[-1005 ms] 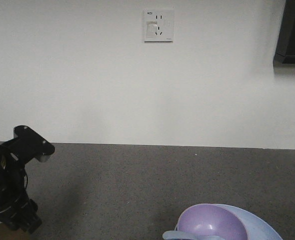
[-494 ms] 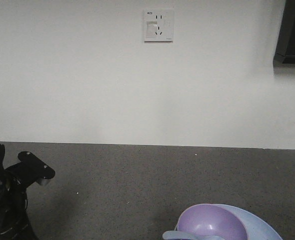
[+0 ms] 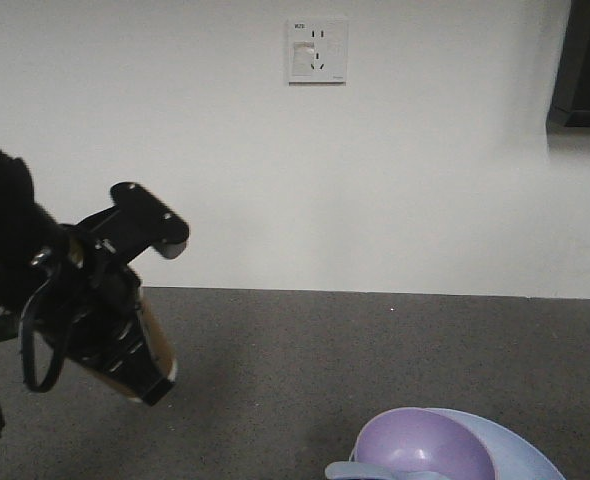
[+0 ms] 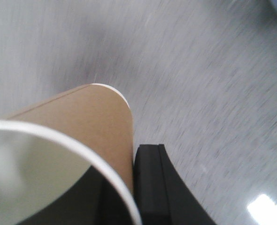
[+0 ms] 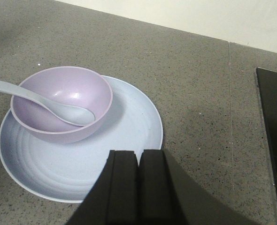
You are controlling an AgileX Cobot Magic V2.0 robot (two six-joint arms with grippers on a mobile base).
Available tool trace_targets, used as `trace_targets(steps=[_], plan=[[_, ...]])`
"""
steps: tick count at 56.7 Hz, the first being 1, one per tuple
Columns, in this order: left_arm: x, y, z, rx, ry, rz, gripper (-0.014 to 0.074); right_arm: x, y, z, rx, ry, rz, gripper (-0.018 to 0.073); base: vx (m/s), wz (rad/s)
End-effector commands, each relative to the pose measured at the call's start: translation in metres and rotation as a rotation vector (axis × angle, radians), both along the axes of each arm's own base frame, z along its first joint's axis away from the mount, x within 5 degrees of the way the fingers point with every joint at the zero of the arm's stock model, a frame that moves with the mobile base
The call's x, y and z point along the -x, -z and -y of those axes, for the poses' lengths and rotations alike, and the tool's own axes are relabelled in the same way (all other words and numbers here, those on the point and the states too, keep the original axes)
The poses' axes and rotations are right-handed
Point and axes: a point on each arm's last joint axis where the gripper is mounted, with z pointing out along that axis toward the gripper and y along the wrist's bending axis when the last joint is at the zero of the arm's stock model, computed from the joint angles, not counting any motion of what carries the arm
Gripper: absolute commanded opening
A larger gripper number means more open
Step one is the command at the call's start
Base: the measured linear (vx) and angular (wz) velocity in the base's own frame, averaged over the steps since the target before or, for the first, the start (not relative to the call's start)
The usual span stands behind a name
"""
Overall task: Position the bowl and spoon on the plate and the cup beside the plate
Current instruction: 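Grasp the brown paper cup with the left gripper and lift it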
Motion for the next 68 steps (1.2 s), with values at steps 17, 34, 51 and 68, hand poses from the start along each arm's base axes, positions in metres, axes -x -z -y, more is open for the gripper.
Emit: trace_targets(steps=[17,34,51,68], plan=[[-0.013,0.003,0.082,0.044,0.178,-0.012,-0.0006,-0.003,-0.015,0.001,-0.002,0.009,0.102,-0.0008,0.00,0.00],[-0.024,0.042,0.108,-0.008,0.206,-0.094,-0.0006,-0.003,-0.015,0.001,-0.002,0.009,0.102,-0.0008,0.00,0.00],[-0.019,0.048,0.119,0.043,0.274,-0.151,-0.0006,-0.003,-0.015,0.001,-0.001,0.010,0.102,-0.0008,0.00,0.00],[-0.017,0.048,0.120,0.060,0.277,-0.163,-0.0005,-0.003,-0.015,0.001,0.007,0.012,0.103,-0.0008,0.00,0.00]])
